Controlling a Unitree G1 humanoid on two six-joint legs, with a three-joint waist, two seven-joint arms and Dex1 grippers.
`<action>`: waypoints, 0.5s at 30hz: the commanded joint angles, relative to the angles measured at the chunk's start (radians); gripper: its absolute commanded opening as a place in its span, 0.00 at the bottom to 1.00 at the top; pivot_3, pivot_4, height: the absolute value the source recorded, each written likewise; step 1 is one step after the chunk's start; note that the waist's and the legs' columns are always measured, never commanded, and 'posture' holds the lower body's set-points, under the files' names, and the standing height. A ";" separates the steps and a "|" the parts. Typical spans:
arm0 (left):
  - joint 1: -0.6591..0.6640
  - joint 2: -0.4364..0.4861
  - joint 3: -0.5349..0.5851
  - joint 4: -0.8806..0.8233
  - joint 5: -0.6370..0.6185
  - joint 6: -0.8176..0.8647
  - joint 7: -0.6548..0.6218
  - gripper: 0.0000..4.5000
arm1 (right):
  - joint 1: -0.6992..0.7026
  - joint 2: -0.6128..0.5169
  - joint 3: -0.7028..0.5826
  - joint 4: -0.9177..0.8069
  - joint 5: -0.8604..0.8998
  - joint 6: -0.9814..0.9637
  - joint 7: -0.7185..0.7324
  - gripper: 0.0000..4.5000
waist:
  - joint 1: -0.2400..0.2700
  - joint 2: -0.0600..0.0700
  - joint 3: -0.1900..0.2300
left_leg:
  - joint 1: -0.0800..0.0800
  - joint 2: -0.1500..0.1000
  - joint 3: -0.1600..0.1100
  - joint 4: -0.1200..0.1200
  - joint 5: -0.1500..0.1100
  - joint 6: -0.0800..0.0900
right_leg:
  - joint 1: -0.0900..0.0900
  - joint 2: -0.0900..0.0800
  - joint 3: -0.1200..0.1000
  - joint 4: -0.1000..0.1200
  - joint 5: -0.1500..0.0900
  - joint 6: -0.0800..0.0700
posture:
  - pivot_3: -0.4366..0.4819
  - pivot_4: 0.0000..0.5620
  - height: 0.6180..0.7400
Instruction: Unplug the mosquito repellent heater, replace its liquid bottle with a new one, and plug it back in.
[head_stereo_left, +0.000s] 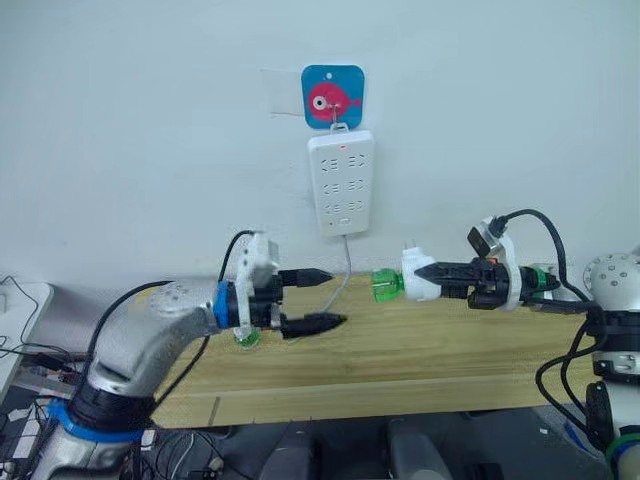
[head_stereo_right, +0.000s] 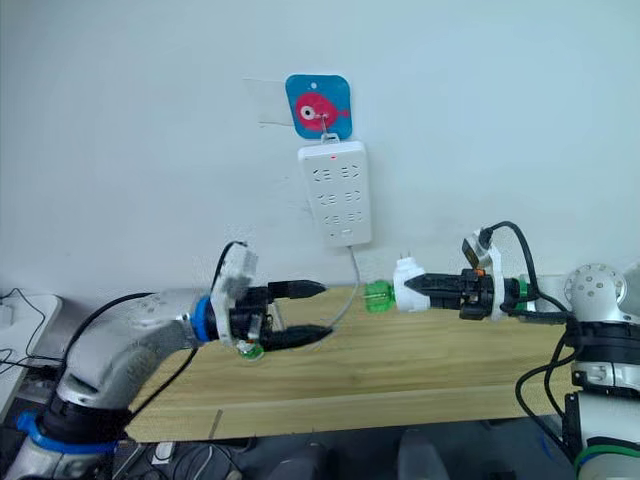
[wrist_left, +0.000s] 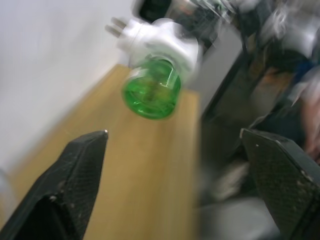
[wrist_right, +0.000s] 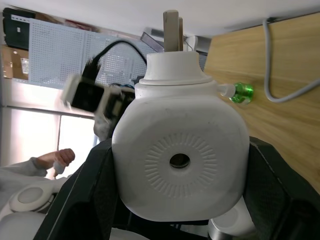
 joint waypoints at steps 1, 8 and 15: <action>-0.008 -0.067 -0.006 0.126 0.279 -0.504 0.070 1.00 | -0.026 -0.004 -0.024 -0.001 0.009 0.008 0.017 0.66 | 0.009 0.000 0.000 | 0.000 0.000 0.000 0.000 0.000 0.001 | 0.000 0.000 0.000 0.000 0.000 0.000 | 0.41 0.26 1.00; -0.110 -0.190 -0.011 0.401 0.593 -1.098 0.296 1.00 | -0.035 0.003 -0.002 -0.014 0.050 0.008 0.013 0.66 | 0.014 0.000 0.000 | -0.001 -0.001 -0.001 0.001 -0.001 0.002 | 0.000 -0.001 -0.002 0.001 0.002 0.002 | 0.41 0.25 1.00; -0.179 -0.210 -0.047 0.535 0.695 -1.245 0.395 1.00 | -0.045 -0.004 0.021 -0.016 0.115 0.008 -0.011 0.66 | 0.004 0.000 0.000 | -0.001 0.000 -0.001 0.001 -0.002 0.004 | -0.001 0.000 -0.001 0.003 0.002 0.002 | 0.39 0.25 1.00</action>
